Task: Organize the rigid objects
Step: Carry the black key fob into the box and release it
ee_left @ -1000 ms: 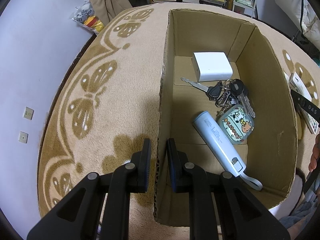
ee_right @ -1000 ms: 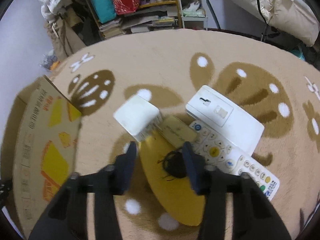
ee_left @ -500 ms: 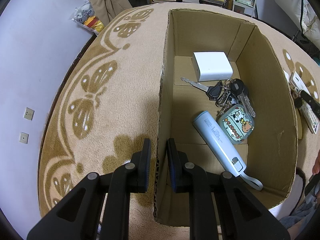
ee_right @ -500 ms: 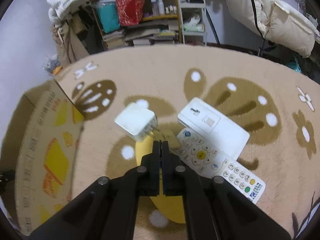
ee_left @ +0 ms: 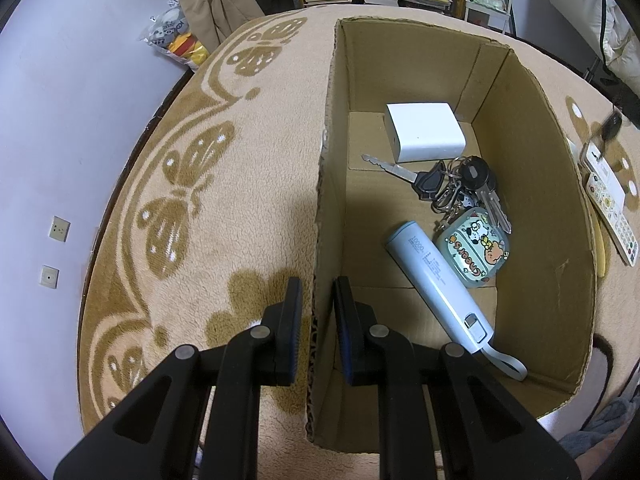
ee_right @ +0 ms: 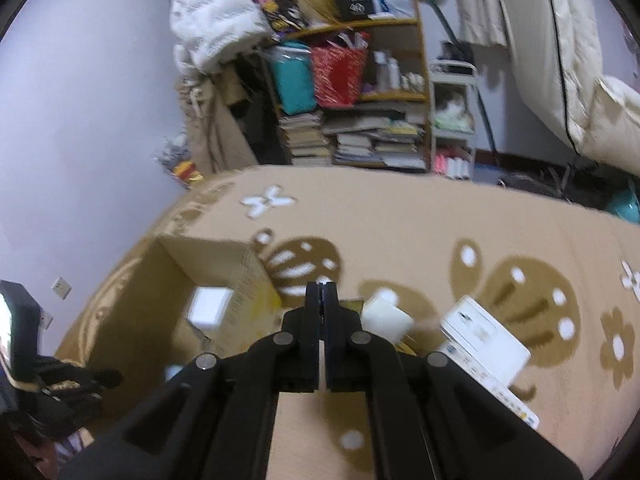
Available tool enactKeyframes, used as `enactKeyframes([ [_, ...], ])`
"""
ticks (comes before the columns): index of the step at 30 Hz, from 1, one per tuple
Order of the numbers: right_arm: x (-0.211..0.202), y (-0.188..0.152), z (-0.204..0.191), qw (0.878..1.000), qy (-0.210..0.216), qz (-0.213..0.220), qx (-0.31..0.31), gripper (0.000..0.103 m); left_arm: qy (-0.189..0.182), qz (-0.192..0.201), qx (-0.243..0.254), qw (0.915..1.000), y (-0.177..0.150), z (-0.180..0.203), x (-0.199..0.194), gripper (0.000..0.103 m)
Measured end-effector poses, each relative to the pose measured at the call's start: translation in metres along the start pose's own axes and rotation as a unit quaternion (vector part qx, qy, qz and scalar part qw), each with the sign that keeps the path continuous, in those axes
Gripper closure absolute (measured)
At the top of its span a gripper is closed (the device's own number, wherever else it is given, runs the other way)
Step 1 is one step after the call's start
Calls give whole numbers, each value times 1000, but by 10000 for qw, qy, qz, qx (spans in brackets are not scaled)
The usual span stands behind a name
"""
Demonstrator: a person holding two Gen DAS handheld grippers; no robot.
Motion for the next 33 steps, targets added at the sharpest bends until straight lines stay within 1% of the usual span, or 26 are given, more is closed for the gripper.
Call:
enactKeyframes([
  [7,-5,11,-49,9988,392,108,-274,100,-21,-3,-16,10000,0,0,0,87],
  [10,-3,4,-68,9978,512,72,-414,100,-22,-2,-16,10000,0,0,0,87],
  [15,7,-15,-89,9964,571,-90,-623,100,-31,-4,-23,10000,0,0,0,87],
  [21,21,-38,-99,9946,632,-323,-755,100,-39,-3,-21,10000,0,0,0,87],
  [30,47,-57,-96,9938,402,-728,-739,99,-70,-6,-37,10000,1,0,0,87],
  [33,49,-60,-92,9939,301,-767,-735,99,-71,-6,-33,10000,1,0,0,87],
])
Point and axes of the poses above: each gripper's, at about its wrist camera, not at the fingertips, and x roughly the way its jaws point, z to its right, y to its top, the point moved 5 cm from there along x, roughly the way its jaws point, and after that the axes turned 8 degrees about x, right-handed, at the moved point
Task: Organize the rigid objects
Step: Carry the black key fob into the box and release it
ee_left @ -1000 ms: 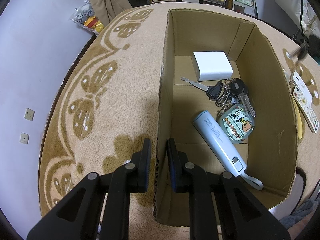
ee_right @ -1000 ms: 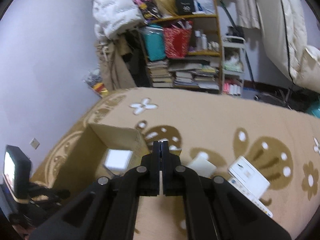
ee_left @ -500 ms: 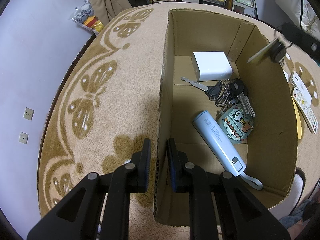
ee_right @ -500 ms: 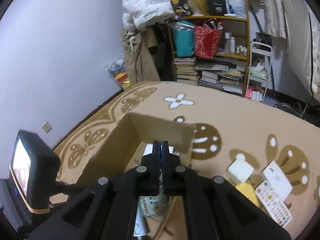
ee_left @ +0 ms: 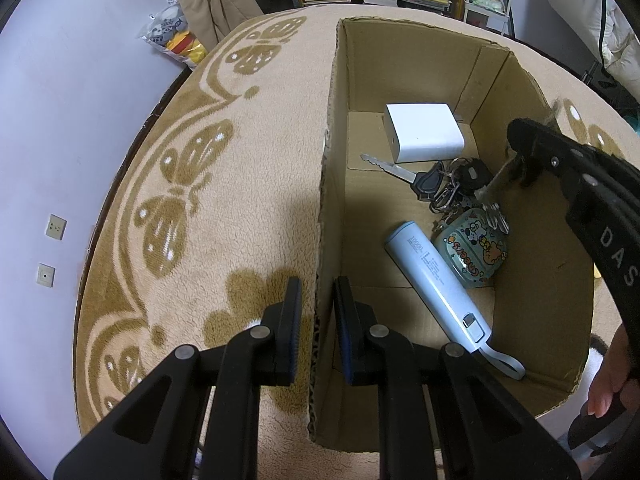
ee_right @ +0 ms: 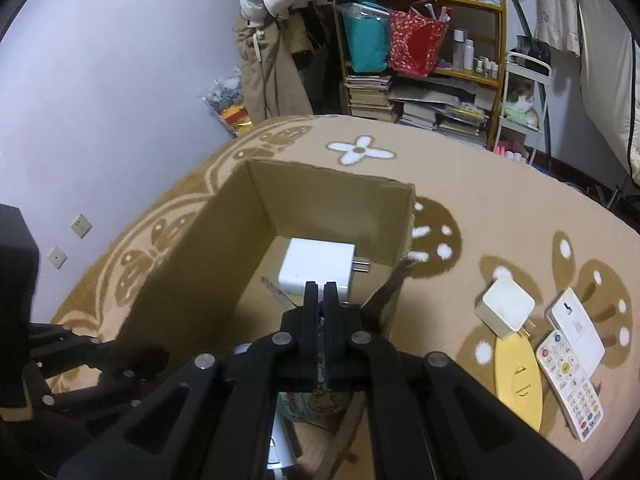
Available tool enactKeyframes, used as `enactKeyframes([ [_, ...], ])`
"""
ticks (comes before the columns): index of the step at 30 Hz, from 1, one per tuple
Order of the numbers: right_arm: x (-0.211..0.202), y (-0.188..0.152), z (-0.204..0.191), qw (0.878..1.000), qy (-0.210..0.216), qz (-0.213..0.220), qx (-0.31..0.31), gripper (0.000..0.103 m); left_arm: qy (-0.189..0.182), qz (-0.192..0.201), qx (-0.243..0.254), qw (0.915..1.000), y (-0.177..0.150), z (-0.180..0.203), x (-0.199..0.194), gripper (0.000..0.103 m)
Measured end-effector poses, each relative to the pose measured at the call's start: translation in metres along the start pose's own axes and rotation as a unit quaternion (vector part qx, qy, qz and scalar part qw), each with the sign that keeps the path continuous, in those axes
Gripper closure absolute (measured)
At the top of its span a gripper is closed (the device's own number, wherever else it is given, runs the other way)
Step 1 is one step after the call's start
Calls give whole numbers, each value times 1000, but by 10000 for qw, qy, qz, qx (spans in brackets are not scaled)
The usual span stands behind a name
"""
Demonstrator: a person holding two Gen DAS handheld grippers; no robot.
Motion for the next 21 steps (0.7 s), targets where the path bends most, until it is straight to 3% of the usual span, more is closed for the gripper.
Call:
enactKeyframes([
  [9,-10,2,9,9998,-183,81,-83,87,-3,4,0,10000,0,0,0,87],
  [11,-14,5,13,10000,0,70,11,83,-8,6,-1,10000,0,0,-1,87],
  [13,-17,10,16,9997,194,69,136,75,-5,5,-1,10000,0,0,-1,86],
  [15,-21,14,20,9994,225,115,228,38,-1,2,0,10000,0,0,-1,86],
  [16,-25,17,24,9993,169,203,268,31,-11,4,-5,10000,0,0,-1,86],
  [21,-34,24,43,9980,196,361,479,20,-2,4,5,10000,0,0,-1,86],
])
Point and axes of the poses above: each gripper's, at about its wrist camera, not at the fingertips, and x roughly the way its jaws point, z to its right, y to its top, the point moved 5 cm from there along x, roughly the way its jaws point, and after that the axes turned 8 degrees about x, right-handed, at the moved point
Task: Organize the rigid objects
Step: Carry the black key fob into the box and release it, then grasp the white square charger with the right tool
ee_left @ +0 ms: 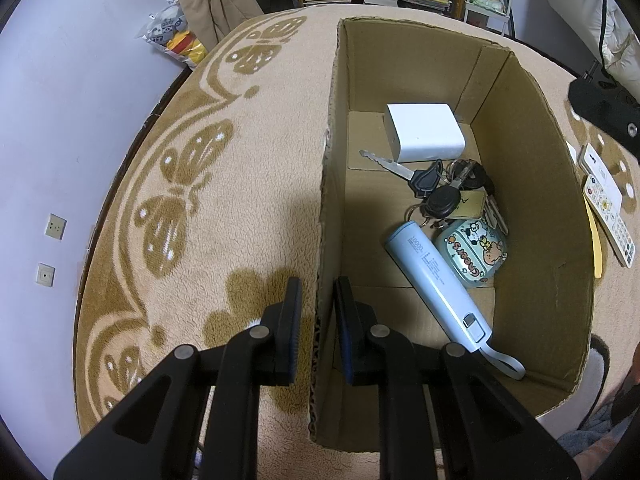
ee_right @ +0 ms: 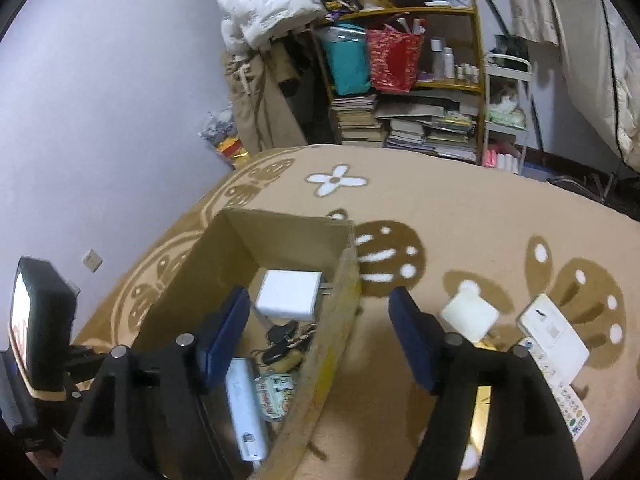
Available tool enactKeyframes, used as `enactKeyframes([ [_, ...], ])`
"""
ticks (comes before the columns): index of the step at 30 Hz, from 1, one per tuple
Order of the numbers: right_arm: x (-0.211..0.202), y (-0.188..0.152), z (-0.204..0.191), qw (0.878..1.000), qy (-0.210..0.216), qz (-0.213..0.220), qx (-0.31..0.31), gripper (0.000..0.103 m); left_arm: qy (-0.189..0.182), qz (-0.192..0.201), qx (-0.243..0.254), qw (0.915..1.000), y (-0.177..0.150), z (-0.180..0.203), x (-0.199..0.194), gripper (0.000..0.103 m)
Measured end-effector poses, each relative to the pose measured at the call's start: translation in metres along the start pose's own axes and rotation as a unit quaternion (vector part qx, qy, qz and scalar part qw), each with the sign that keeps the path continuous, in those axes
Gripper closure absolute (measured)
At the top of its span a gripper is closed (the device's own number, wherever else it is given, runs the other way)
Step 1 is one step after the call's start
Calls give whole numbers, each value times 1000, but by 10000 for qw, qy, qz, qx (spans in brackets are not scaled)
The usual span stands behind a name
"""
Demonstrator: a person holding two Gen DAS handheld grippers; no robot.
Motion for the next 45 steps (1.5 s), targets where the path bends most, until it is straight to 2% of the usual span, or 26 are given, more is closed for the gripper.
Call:
enactKeyframes([
  [2,1,2,11,9999,-117,11,83,16,5,5,7,10000,0,0,0,86],
  [5,7,8,29,9996,-193,26,216,15,-2,0,-3,10000,-1,0,0,86],
  [8,18,14,49,9987,-442,42,253,8,3,4,13,10000,-1,0,0,86],
  [10,30,16,65,9972,-696,-49,254,8,-2,6,19,10000,-1,-1,0,86],
  [16,63,13,103,9934,-1061,-329,278,8,-33,-11,-13,10000,-2,-2,2,86],
  [23,81,1,125,9915,-1149,-515,329,9,31,-9,48,10000,-2,0,2,86],
  [28,95,-7,127,9900,-1235,-685,61,19,14,-3,33,10000,-2,0,2,86],
  [30,101,-13,128,9875,-1371,-771,-42,35,17,-5,43,10000,-2,0,2,86],
  [31,103,-16,128,9869,-1404,-797,-37,37,15,-8,39,10000,-2,0,2,86],
  [37,95,-21,118,9862,-1550,-547,-173,37,-22,-5,9,10000,-3,0,2,86],
  [40,85,-20,107,9888,-1423,-402,-200,37,-24,-7,8,10000,-2,-1,1,86],
  [45,54,-6,77,9949,-971,12,-283,37,-22,-6,8,10000,-2,-1,1,86],
])
Point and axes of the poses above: each gripper's, at about its wrist camera, not at the fingertips, and x roughly the way its jaws point, z to its right, y to its top, the point moved 5 cm from there along x, roughly the way its jaws point, and after that the axes turned 8 degrees about x, right-handed, at the moved point
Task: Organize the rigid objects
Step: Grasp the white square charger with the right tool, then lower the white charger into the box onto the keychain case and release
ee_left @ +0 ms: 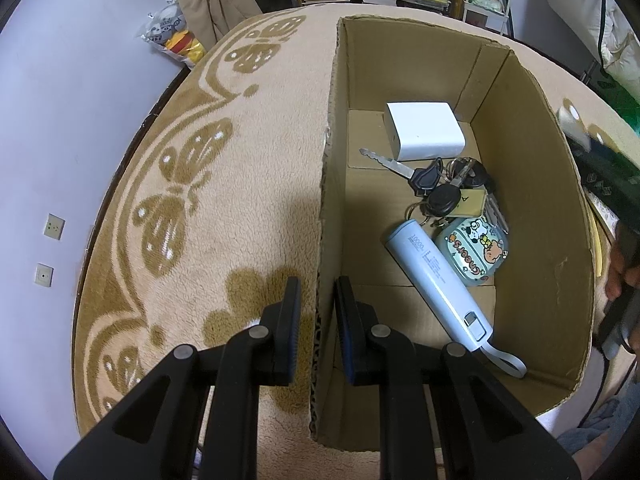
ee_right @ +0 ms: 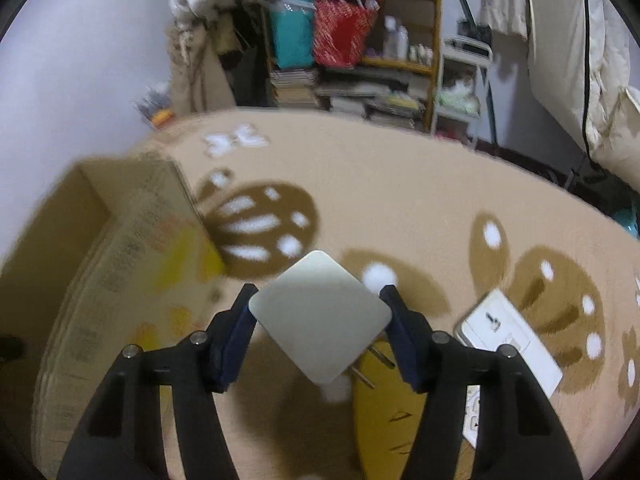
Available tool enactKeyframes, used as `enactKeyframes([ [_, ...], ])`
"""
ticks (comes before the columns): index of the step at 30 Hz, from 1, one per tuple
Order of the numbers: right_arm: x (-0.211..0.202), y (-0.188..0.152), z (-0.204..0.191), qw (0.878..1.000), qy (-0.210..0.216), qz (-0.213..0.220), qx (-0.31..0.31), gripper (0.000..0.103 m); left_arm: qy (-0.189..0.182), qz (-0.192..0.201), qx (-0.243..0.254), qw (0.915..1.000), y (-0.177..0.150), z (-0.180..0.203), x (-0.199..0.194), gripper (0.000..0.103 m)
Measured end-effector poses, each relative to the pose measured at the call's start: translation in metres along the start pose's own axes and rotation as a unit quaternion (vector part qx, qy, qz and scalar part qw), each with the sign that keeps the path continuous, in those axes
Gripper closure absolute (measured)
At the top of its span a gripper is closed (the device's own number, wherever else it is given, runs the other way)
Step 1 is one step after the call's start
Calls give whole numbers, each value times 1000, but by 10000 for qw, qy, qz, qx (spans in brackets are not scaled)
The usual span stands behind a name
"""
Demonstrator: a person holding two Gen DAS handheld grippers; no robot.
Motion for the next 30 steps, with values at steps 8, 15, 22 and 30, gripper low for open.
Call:
enactKeyframes([
  [8,-60,34,-51,9953,719,541,-348,37,33,-3,19,10000,1,0,0,86],
  [15,-69,28,-92,9909,1013,366,-810,37,10,1,-6,10000,1,1,1,86],
  [22,-61,1,-114,9879,1120,49,-1072,37,-51,10,-4,10000,0,1,1,89],
  [30,-53,-17,-123,9866,1181,-202,-1109,37,-150,6,-77,9999,0,-1,1,92],
])
Point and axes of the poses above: each gripper's, at about its wrist camera, not at the fingertips, and x roughly the way its jaws point, z to its right, y to its top, the point moved 5 cm from there along x, roughly the way its jaws point, and after that the axes turned 8 degrees about x, right-handed, at the moved point
